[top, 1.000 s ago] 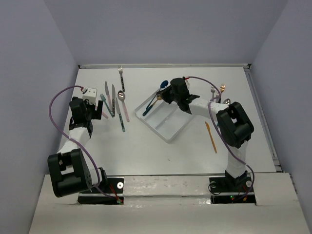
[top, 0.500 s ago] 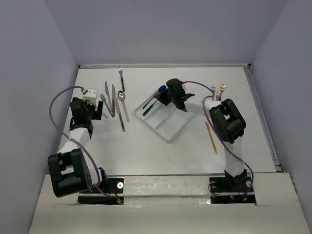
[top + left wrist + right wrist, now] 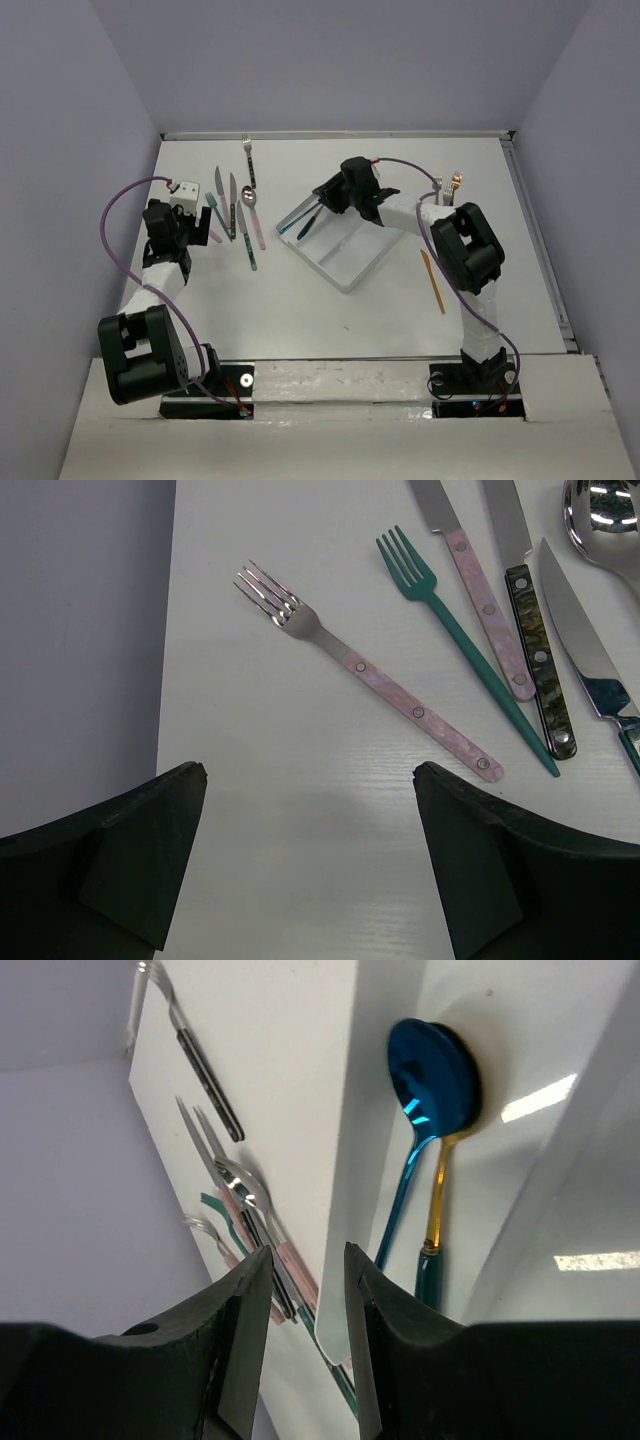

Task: Sort the eating utensils into containers

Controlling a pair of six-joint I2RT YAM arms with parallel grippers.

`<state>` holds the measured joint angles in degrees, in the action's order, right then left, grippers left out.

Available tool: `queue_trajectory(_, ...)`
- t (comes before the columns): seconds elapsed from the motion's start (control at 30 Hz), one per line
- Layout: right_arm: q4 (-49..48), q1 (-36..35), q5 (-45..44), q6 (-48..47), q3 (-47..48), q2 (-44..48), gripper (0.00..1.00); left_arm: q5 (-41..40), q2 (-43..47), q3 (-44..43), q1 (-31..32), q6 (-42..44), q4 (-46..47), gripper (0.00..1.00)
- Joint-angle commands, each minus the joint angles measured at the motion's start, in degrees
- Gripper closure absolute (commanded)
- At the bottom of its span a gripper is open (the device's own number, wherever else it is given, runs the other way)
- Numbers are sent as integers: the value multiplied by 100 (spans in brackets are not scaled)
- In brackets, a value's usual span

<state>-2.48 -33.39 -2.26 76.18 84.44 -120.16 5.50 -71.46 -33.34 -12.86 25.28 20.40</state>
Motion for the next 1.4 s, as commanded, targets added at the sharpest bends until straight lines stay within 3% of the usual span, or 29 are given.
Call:
queue_trajectory(0.0, -165, 16, 164, -1478, 485, 580, 59, -31, 89, 56, -6, 74, 271, 1)
queue_trajectory(0.13, 88, 16, 551, -3738, 582, 1379, 60, -23, 124, 82, -6, 74, 271, 1)
queue_trajectory(0.17, 403, 129, 551, -4055, 582, 1546, 60, -22, 132, 91, -6, 74, 262, 1)
queue_trajectory(0.2, 1311, 418, 499, -4424, 712, 1809, 60, -5, 132, 82, -6, 65, 271, 1)
queue_trajectory(0.3, 2381, 1095, -97, -4683, 609, 2162, 60, 4, 132, 82, -6, 65, 271, 1)
queue_trajectory(0.4, 3138, 2367, -827, -4901, -259, 2881, 59, -5, 133, 91, -6, 83, 271, 1)
queue_trajectory(0.5, 3262, 3038, -1215, -5043, -1130, 3208, 57, 4, 124, 74, 3, 83, 271, 1)
queue_trajectory(0.6, 3289, 3645, -1023, -5078, -1658, 3376, 56, 30, 71, 56, -6, 74, 271, 1)
queue_trajectory(0.93, 3026, 3831, -407, -5017, -1818, 2498, 56, 13, 71, 82, -6, 91, 271, 1)
queue_trajectory(1.27, 3052, 3831, -749, -5078, -1607, 1549, 58, -5, 36, 65, -6, 91, 280, 1)
queue_trajectory(1.37, 3043, 3831, -723, -5131, -1563, 1328, 62, -5, 27, 56, -6, 91, 280, 1)
